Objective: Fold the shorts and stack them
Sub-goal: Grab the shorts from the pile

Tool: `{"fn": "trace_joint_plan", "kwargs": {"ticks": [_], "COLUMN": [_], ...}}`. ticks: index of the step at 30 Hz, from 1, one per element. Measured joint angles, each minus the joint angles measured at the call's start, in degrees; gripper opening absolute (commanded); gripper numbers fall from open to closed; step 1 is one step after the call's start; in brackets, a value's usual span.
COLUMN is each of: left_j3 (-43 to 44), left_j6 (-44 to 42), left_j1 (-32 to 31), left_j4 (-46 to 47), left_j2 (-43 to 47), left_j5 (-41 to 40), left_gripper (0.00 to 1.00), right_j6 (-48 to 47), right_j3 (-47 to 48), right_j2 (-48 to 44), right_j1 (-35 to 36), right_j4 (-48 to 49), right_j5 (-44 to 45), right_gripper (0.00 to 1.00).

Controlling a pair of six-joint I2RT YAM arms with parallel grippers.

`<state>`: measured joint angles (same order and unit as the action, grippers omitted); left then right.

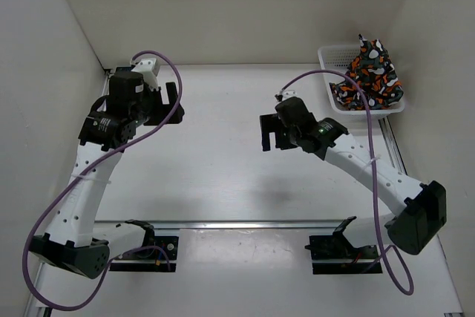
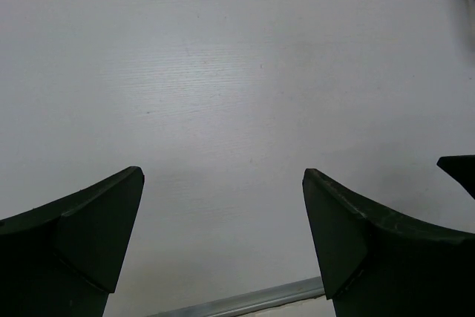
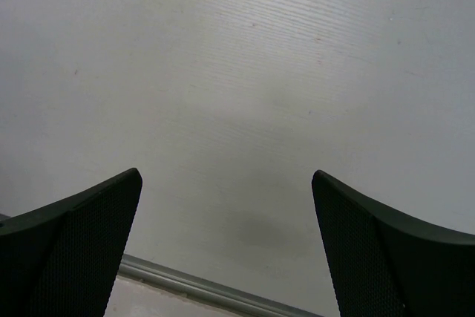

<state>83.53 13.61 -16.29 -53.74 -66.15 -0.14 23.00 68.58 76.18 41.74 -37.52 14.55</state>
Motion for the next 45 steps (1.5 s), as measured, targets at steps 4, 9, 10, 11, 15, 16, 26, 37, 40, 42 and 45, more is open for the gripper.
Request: {"fn": "trace_joint_plan", "kwargs": {"ticks": [4, 9, 10, 11, 15, 16, 26, 37, 40, 42, 45], "left_j3": [0.0, -0.63, -1.03, -1.55, -4.17, -4.85, -6.25, -6.21, -6.05, -5.77, -5.53], "left_j6": [0.33, 1.42, 1.68, 1.92, 2.97, 3.21, 4.28, 4.39, 4.39, 4.42, 4.39], "left_j1": [0.02, 0.02, 0.0, 0.0, 0.0, 0.02, 0.0, 0.02, 0.02, 0.02, 0.02], "left_j4": [-0.07, -0.09, -0.17, -0.15, -0.2, -0.24, -0.24, -0.24, -0.24, -0.22, -0.24], "left_j2": [0.17, 0.7, 0.92, 1.11, 1.42, 1.42, 1.11, -4.55, -5.92, -7.04, -8.74], "left_j5": [0.9, 1.44, 1.49, 1.55, 1.73, 1.86, 1.95, 0.61, 0.44, 0.33, 0.17], "left_gripper": [1.0, 1.0, 1.0, 1.0, 1.0, 1.0, 1.0, 1.0, 1.0, 1.0, 1.0], "right_j6": [1.81, 3.23, 3.21, 3.13, 1.84, 1.53, -1.36, -1.16, -2.51, -2.89, -3.3], "right_j3": [0.0, 0.0, 0.15, 0.63, 4.09, 6.16, 39.32, 68.08, 72.57, 72.67, 73.53], "right_j2": [-2.32, -6.03, -6.43, -6.51, -5.81, -4.92, 20.37, 52.43, 56.72, 57.09, 57.05], "right_j1": [0.02, -0.72, -1.44, -2.47, -10.86, -14.38, -36.44, -45.05, -45.09, -45.09, -44.89], "right_j4": [-1.7, -5.51, -6.47, -7.43, -9.68, -10.1, -15.93, -18.84, -18.25, -17.09, -15.32], "right_j5": [5.05, 13.62, 14.86, 16.02, 18.03, 17.94, 17.09, 25.11, 25.88, 25.83, 25.09], "right_gripper": [1.0, 1.0, 1.0, 1.0, 1.0, 1.0, 1.0, 0.9, 0.48, 0.23, 0.0]}}
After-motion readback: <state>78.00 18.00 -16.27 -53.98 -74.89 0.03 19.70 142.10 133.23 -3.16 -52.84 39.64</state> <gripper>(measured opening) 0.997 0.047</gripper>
